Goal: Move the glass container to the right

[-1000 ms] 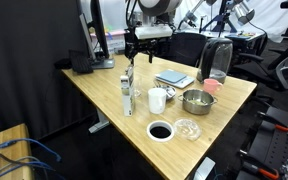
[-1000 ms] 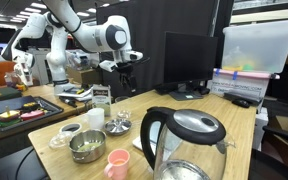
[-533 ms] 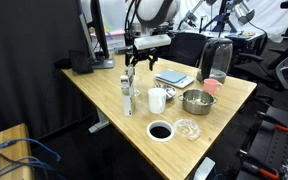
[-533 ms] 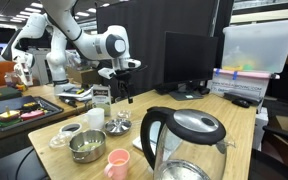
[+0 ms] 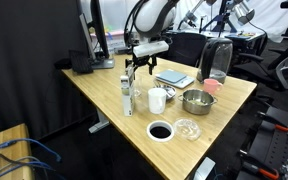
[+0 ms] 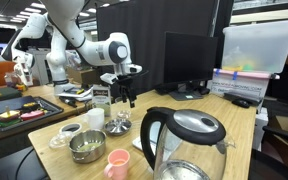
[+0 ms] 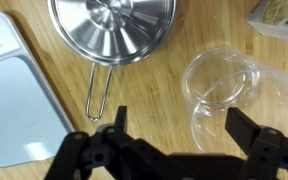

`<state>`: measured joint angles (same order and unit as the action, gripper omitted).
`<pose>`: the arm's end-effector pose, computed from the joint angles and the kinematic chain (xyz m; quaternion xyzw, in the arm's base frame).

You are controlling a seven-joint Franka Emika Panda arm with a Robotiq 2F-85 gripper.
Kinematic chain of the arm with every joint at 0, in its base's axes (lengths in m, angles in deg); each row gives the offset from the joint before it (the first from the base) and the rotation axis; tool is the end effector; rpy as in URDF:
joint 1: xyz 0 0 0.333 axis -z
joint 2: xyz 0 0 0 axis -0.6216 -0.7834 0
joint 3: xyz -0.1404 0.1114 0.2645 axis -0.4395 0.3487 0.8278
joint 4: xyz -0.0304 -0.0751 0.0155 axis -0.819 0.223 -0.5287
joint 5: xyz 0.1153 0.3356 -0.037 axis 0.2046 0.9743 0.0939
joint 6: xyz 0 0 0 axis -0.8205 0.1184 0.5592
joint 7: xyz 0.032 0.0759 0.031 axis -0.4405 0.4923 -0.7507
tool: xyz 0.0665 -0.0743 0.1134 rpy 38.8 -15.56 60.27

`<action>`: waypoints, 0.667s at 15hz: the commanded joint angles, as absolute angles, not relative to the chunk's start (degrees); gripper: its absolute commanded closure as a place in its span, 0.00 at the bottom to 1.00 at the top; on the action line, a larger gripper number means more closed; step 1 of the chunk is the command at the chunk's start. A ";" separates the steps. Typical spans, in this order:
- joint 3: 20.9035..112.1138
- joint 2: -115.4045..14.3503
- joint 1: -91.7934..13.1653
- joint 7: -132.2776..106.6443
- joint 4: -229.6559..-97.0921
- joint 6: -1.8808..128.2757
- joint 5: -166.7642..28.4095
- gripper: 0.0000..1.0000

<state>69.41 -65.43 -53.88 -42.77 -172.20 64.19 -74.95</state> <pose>0.6251 0.1545 0.2430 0.9905 -0.1210 0.0479 0.0434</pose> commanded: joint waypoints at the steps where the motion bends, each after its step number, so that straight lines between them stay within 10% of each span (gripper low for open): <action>1: 68.46 -67.40 -54.66 -43.56 -169.77 63.17 -75.17 0.25; 10: 68.43 -68.17 -54.11 -42.94 -168.92 63.22 -74.07 0.84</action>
<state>68.97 -67.88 -53.85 -42.79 -169.75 64.19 -74.71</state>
